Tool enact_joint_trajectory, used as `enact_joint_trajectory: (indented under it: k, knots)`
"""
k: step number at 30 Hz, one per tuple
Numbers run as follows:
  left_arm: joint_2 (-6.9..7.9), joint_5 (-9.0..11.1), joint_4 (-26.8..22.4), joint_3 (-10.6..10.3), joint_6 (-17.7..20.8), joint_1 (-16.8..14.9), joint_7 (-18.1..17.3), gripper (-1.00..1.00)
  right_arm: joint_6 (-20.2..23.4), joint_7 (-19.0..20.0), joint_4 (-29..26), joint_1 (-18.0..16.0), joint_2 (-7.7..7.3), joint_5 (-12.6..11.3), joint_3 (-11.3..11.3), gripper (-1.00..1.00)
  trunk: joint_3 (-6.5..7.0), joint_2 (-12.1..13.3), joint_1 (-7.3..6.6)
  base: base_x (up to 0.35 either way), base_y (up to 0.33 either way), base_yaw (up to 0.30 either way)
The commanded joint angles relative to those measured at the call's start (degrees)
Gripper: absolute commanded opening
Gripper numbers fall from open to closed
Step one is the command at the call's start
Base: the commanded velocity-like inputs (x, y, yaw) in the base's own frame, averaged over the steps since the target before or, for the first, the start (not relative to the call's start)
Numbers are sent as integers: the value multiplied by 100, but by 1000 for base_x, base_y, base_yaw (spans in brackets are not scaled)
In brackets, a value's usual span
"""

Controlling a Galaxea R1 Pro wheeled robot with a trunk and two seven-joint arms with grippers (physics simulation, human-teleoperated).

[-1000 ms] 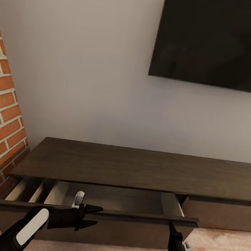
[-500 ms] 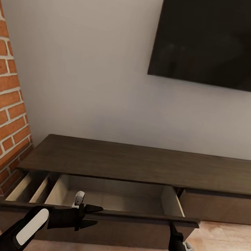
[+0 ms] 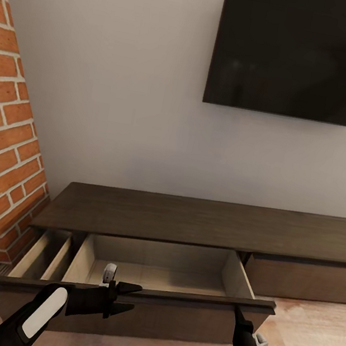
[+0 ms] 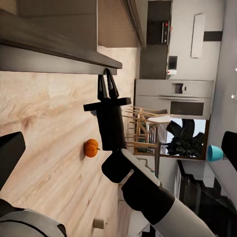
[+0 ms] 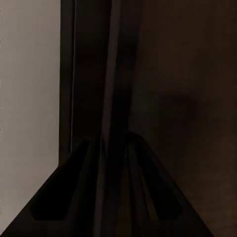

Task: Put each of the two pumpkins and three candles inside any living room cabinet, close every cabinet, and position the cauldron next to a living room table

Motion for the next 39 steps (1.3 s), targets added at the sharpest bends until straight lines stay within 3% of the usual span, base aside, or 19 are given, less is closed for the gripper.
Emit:
enact_joint_trajectory:
  k: [1, 39]
  knots:
    - [3, 3, 4, -11, 16, -5, -20, 100, 40, 106, -5, -5, 5, 2, 221, -100, -4, -3, -4, -137, 0, 0]
    - [3, 6, 4, -11, 13, -5, -20, 100, 65, 106, -5, -5, 5, -6, 220, -100, -4, -3, -4, -47, 0, 0]
